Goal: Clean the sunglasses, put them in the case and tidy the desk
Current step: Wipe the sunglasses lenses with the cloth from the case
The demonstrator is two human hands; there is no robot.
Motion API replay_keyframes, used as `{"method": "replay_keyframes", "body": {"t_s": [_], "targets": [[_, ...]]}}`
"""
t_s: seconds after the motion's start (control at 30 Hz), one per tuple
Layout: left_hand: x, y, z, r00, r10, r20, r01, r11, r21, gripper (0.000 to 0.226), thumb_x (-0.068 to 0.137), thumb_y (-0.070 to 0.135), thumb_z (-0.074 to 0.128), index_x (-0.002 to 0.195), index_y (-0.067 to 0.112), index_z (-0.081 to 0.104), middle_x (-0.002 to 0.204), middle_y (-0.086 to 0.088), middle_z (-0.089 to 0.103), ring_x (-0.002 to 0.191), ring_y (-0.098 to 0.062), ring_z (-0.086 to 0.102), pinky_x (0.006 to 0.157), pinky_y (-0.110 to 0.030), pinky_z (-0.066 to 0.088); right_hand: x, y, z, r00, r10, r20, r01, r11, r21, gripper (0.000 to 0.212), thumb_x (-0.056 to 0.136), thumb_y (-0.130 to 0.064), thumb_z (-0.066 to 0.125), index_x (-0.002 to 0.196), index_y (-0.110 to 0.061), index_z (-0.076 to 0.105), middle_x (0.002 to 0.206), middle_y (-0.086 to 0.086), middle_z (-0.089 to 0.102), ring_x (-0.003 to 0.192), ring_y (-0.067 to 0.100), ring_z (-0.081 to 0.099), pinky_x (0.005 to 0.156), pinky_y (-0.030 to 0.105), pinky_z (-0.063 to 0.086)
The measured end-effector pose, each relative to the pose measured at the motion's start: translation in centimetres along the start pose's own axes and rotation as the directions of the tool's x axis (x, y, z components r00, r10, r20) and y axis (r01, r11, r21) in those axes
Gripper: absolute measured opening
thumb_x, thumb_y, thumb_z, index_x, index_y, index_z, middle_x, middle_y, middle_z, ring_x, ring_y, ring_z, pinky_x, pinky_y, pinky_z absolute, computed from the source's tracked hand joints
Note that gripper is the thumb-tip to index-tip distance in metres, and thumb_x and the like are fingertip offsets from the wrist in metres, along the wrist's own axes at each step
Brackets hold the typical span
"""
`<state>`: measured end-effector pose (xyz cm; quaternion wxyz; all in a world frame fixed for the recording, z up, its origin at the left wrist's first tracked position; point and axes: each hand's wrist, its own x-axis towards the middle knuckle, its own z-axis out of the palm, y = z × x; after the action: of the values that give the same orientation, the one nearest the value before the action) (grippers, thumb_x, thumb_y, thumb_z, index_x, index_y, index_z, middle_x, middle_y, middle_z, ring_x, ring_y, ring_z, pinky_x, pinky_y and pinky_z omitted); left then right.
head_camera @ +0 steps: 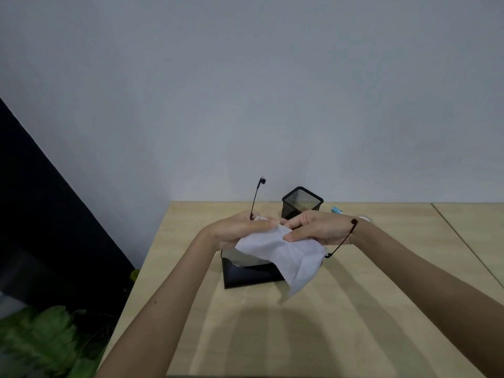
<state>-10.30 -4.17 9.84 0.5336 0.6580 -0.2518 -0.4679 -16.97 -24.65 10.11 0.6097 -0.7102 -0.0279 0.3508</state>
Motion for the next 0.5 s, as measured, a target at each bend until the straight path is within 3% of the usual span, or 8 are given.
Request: {"method": "replay_keyframes", "body": {"t_s": [0.1, 0.2, 0.33, 0.4, 0.5], "targets": [[-0.3, -0.5, -0.5, 0.995, -0.089, -0.044, 0.089, 0.996, -0.004, 0.035, 0.094, 0.013, 0.052, 0.122, -0.006, 0.056, 0.098, -0.010, 0.065, 0.082, -0.014, 0.064, 0.068, -0.020, 0.051, -0.1, -0.1, 0.1, 0.998, 0.000, -0.067, -0.004, 0.998, -0.057, 0.011, 0.085, -0.022, 0.062, 0.086, -0.015, 0.071, 0.073, -0.005, 0.071, 0.065, 0.009, 0.065, 0.053, 0.019, 0.050], [-0.4, -0.5, -0.9, 0.992, -0.108, -0.057, 0.109, 0.994, 0.015, 0.035, 0.094, 0.016, 0.054, 0.119, -0.009, 0.056, 0.090, -0.006, 0.067, 0.076, -0.012, 0.065, 0.065, -0.019, 0.052, -0.4, -0.2, -0.4, 0.995, -0.012, -0.098, 0.004, 0.997, -0.076, 0.010, 0.083, -0.023, 0.064, 0.078, -0.016, 0.068, 0.065, 0.000, 0.061, 0.053, 0.009, 0.055, 0.044, 0.018, 0.042], [-0.8, -0.1, -1.2, 0.983, -0.048, -0.175, 0.068, 0.991, 0.113, 0.031, 0.091, 0.025, 0.060, 0.109, 0.000, 0.067, 0.099, -0.012, 0.063, 0.090, -0.022, 0.057, 0.074, -0.027, 0.045, -1.2, 0.0, -1.3, 0.995, 0.091, 0.031, -0.089, 0.995, -0.050, 0.014, 0.089, -0.011, 0.057, 0.089, -0.014, 0.070, 0.071, -0.004, 0.071, 0.058, 0.007, 0.065, 0.053, 0.016, 0.053], [-1.1, 0.4, -1.2, 0.978, 0.008, -0.209, 0.034, 0.980, 0.197, 0.028, 0.091, 0.028, 0.060, 0.103, 0.005, 0.071, 0.090, -0.009, 0.063, 0.081, -0.019, 0.055, 0.064, -0.023, 0.043, -1.5, 0.3, -1.8, 0.992, 0.122, 0.015, -0.121, 0.992, -0.021, 0.016, 0.090, -0.010, 0.055, 0.090, -0.013, 0.071, 0.075, -0.001, 0.075, 0.064, 0.009, 0.070, 0.058, 0.018, 0.057], [-1.3, 0.8, -1.1, 0.965, 0.081, -0.249, 0.006, 0.944, 0.329, 0.042, 0.091, 0.032, 0.059, 0.099, -0.008, 0.064, 0.078, -0.012, 0.045, 0.067, -0.021, 0.040, 0.051, -0.022, 0.031, -1.7, 0.5, -1.9, 0.989, 0.135, -0.057, -0.134, 0.991, 0.016, 0.015, 0.081, -0.025, 0.065, 0.080, -0.012, 0.074, 0.069, 0.002, 0.075, 0.059, 0.011, 0.070, 0.056, 0.019, 0.057]]}}
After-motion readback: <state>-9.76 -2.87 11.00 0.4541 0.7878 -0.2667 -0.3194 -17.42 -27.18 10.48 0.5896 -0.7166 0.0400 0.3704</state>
